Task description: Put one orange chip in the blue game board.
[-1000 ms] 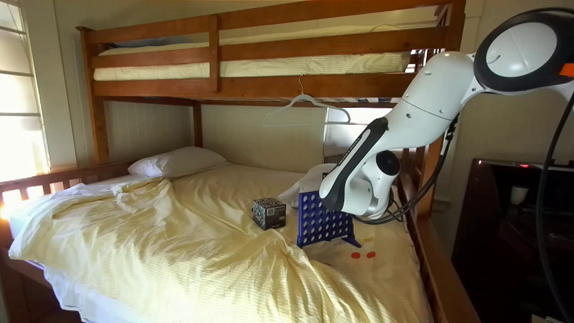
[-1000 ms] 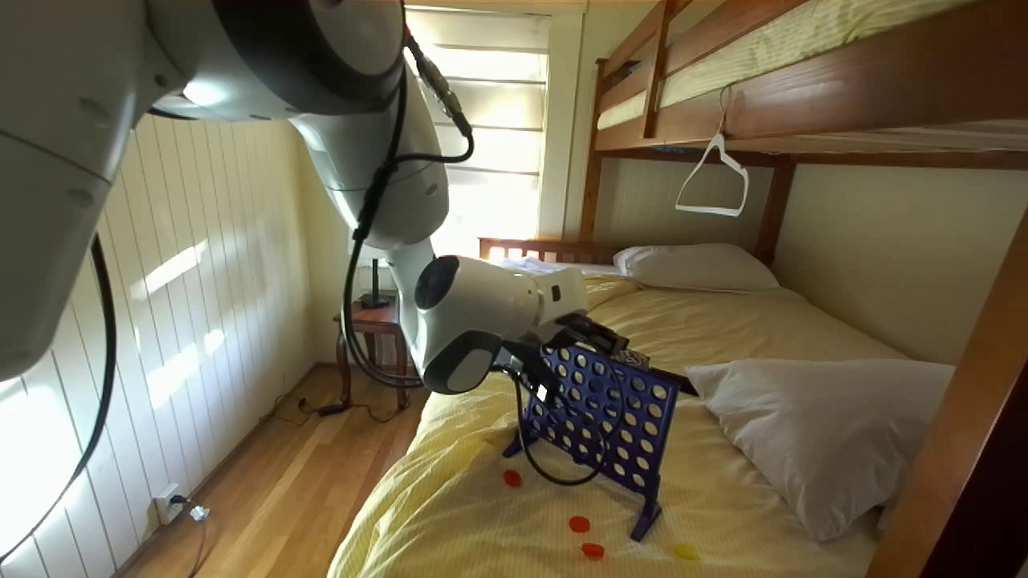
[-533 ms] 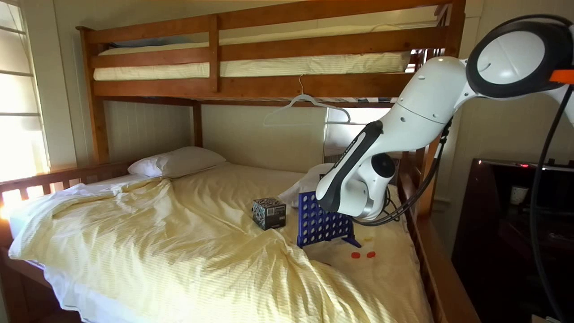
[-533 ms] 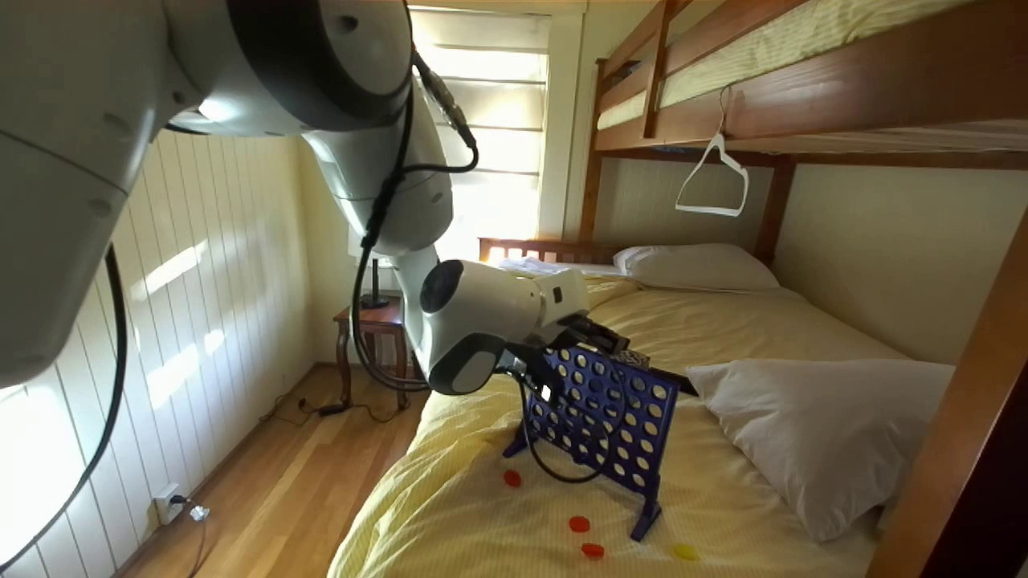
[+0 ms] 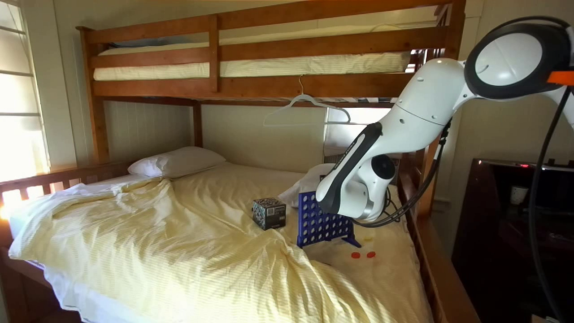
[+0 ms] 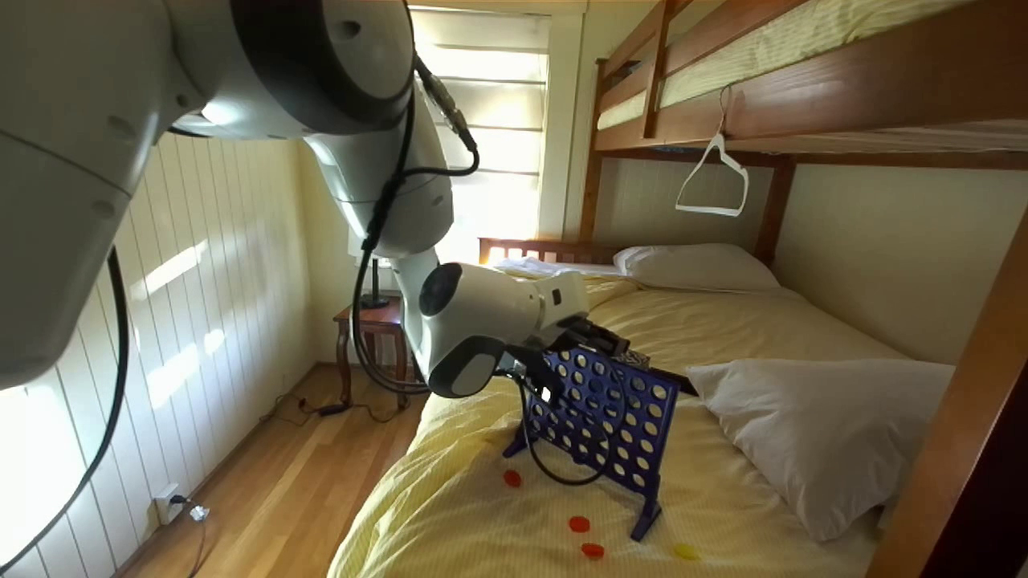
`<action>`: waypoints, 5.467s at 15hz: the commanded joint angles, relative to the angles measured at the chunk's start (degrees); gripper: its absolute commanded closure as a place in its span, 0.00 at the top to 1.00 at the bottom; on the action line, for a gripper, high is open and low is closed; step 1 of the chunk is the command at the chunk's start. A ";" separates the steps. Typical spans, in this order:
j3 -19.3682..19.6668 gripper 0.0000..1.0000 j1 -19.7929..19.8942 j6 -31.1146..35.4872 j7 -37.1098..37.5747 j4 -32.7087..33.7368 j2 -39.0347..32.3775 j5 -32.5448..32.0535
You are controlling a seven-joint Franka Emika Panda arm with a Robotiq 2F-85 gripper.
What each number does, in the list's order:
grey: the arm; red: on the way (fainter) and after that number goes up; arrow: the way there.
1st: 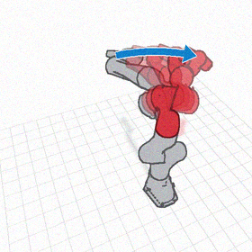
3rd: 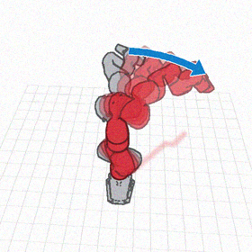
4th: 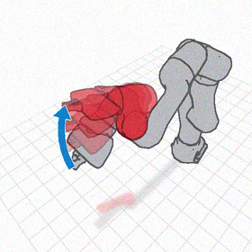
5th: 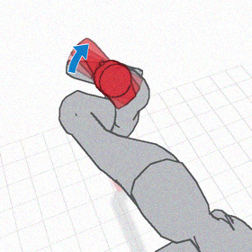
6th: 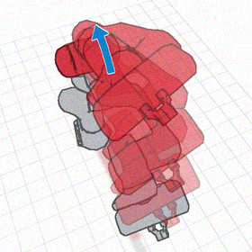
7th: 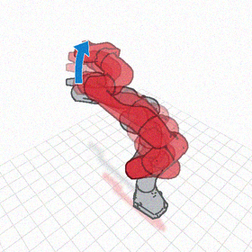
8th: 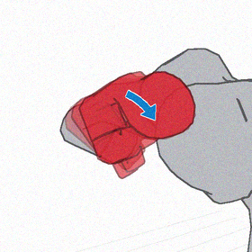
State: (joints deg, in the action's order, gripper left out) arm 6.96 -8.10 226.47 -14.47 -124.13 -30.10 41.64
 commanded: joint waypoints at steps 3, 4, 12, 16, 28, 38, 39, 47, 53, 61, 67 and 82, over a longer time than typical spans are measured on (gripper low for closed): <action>0.35 0.09 -0.95 1.41 -0.68 -0.15 -0.34 0.43; 0.35 0.09 -1.04 1.39 -0.74 -0.16 -0.39 0.47; 0.39 0.09 -1.95 1.61 -1.11 0.16 -1.30 1.01; 0.39 0.09 -2.30 2.03 -1.14 0.18 -1.87 0.95; 0.25 0.61 -2.84 4.08 -2.49 -0.15 -2.60 2.00; -0.40 1.00 -2.53 5.27 -0.66 -1.86 -0.90 0.60; -0.60 1.00 -2.31 6.02 -0.09 -2.39 -0.34 0.20; -2.43 1.00 0.46 4.14 3.41 -9.81 9.35 -1.16; -1.28 1.00 2.37 -8.06 -0.08 -18.29 20.98 -1.65; 0.98 1.00 5.28 -22.39 -1.91 -24.78 32.21 -2.11; 3.09 1.00 6.80 -32.74 -7.83 -25.88 37.27 -2.41; 1.34 1.00 12.81 -35.69 2.30 -25.50 35.13 -17.70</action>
State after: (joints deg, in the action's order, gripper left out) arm 9.21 2.10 190.65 -19.69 -148.59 4.85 32.72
